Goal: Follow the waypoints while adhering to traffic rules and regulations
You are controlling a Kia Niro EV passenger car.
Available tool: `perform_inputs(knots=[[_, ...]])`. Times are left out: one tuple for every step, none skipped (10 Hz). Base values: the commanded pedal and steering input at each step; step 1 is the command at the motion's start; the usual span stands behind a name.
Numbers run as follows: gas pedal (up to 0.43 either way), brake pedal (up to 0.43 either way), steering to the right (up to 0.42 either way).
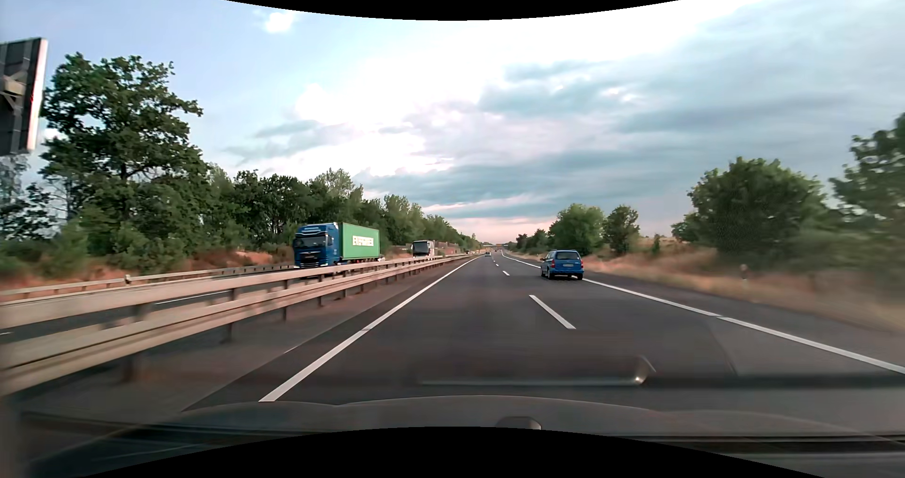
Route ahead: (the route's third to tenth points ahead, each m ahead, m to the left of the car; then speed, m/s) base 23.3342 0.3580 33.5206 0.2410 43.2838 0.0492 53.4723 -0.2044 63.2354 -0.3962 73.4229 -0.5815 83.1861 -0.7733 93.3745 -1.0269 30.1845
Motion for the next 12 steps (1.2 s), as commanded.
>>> perform_inputs(knots=[[0.248, 0.000, -0.001], [0.228, 0.000, -0.002], [0.228, 0.000, -0.001], [0.228, 0.000, -0.001], [0.228, 0.000, -0.002], [0.228, 0.000, -0.002], [0.228, 0.000, -0.002], [0.228, 0.000, -0.002], [0.220, 0.000, -0.002], [0.209, 0.000, -0.002], [0.209, 0.000, -0.002], [0.209, 0.000, -0.002]])
